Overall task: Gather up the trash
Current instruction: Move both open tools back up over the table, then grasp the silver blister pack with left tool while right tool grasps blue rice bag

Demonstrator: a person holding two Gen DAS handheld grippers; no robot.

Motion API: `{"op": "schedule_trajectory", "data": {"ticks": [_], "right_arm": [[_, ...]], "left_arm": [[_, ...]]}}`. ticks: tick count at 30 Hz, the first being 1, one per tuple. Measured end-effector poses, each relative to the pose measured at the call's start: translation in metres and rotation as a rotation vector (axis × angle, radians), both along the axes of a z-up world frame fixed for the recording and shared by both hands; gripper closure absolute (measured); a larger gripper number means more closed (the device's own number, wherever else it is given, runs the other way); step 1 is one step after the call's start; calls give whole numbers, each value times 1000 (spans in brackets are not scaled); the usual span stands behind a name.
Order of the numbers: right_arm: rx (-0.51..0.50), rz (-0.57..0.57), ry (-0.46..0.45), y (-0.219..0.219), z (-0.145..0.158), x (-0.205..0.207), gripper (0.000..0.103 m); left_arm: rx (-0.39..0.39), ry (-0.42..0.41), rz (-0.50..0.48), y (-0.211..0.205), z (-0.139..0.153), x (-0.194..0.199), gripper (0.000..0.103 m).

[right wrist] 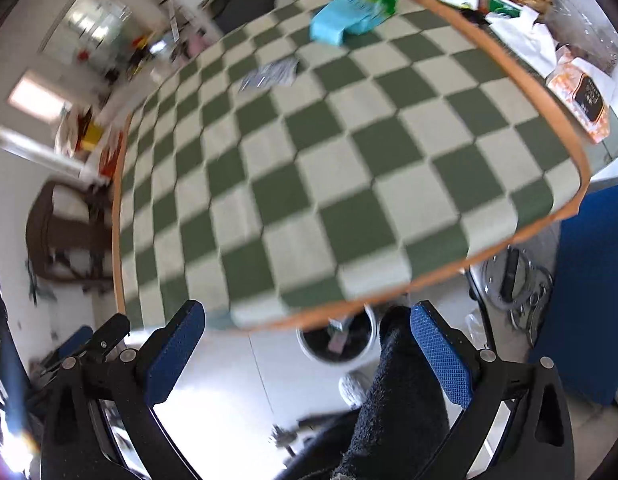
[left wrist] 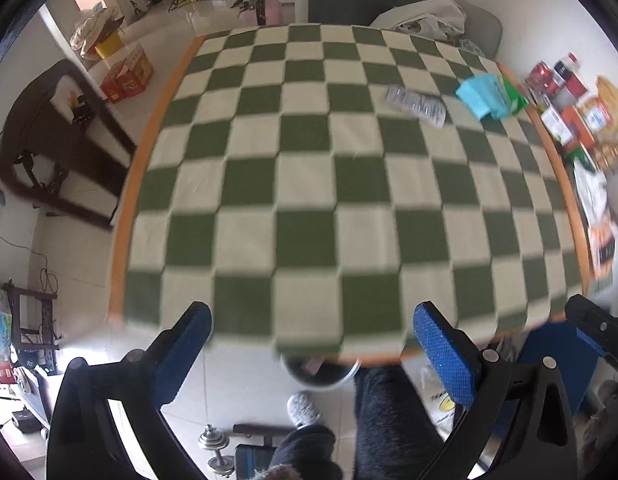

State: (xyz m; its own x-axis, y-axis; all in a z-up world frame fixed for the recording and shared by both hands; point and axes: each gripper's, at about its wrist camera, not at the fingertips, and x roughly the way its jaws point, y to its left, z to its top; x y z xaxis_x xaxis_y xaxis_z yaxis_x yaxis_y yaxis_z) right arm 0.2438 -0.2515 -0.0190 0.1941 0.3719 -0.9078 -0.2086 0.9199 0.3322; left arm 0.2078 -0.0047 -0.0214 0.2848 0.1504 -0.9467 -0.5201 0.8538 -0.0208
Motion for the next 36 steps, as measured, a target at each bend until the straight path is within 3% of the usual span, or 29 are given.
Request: {"op": "schedule_trajectory", "data": {"ticks": [4,11,16,21,25,28,33,36], "right_arm": [[22,-65,14,0,2,98,0],[-18,-164,49,7,-11,268,0],[-72,-188,66,16,-32,375,0],[-94,-229,92,18,-53,437,0],[-77,-257,116,21,-70,473,0],[-58,-283,112,27,-77,490,0],[-77,-334,91,50,-92,515,0],[-126,-345,93,71,-103,527,0]], "left_arm": [[-43,21,30,12,-3,86,0],[-282,108,179,42,-50,238,0],[-433,146,306,61,-92,316,0],[-515,193,444,78,-130,356,5],[-419,245,459,79,-139,371,9],[-276,267,297,66,-133,382,17],[-86,321,-1,44,-132,387,16],[-89,343,26,53,-131,379,16]]}}
